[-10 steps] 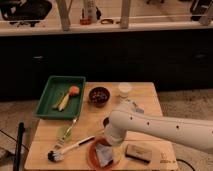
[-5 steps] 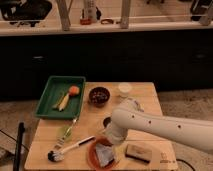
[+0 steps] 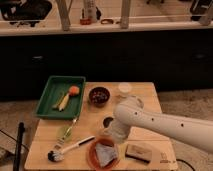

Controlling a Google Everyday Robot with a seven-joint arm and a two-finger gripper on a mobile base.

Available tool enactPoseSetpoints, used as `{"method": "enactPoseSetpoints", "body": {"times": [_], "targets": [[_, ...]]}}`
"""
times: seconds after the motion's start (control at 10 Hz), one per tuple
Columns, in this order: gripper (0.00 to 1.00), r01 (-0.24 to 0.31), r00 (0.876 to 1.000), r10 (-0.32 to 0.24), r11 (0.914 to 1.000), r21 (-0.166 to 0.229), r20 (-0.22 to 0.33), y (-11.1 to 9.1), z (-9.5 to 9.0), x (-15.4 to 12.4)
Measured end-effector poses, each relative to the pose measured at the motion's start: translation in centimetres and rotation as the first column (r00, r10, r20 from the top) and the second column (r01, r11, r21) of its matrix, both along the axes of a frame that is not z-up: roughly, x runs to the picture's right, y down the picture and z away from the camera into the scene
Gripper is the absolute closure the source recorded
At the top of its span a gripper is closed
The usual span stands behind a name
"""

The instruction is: Place towel in red bowl

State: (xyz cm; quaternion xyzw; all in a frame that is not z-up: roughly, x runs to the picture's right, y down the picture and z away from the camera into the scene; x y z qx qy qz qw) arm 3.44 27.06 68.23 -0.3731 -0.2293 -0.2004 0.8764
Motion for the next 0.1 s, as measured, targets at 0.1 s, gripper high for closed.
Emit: {"method": "enactPoseSetpoints", "body": {"times": [0.1], "targets": [[0.20,0.000,1.000,0.000,1.0000,-0.002,0.001,-0.11,-0.02,0.17]]}}
